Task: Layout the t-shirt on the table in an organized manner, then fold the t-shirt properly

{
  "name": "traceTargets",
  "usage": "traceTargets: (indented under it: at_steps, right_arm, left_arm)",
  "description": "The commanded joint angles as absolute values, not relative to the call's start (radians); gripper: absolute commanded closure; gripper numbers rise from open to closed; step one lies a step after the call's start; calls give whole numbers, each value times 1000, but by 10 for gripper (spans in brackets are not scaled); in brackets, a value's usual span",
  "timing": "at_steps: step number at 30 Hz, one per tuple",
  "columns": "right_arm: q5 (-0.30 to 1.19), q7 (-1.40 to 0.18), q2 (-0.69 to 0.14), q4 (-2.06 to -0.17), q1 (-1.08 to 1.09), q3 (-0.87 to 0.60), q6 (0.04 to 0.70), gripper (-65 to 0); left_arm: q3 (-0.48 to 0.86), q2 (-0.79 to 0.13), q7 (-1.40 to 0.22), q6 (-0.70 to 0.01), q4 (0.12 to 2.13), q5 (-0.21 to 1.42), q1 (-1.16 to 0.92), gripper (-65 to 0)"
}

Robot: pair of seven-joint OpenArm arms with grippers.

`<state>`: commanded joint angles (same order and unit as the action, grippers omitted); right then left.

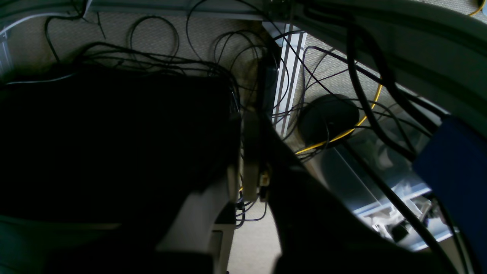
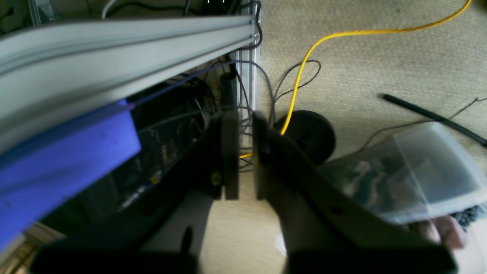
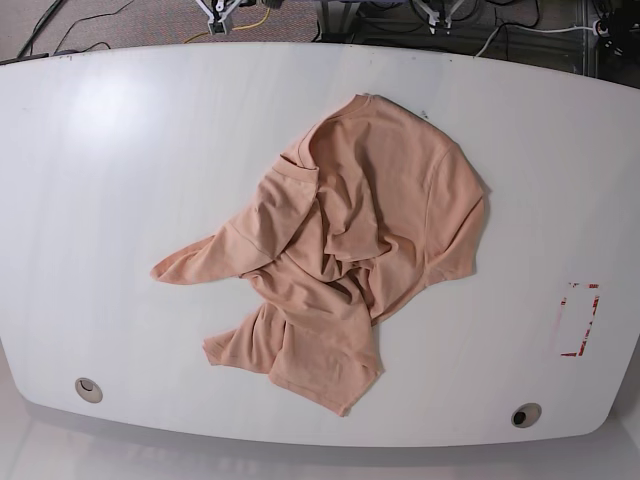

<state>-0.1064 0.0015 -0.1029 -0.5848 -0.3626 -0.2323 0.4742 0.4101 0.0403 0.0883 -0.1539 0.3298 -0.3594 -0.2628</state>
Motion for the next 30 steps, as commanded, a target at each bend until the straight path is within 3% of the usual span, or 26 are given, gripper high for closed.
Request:
traceTargets:
  at_steps: [30]
  right_arm:
    - [-94, 15, -103, -690, -443, -229, 485, -51]
  left_arm:
    - [395, 24, 118, -158, 357, -354, -307, 0]
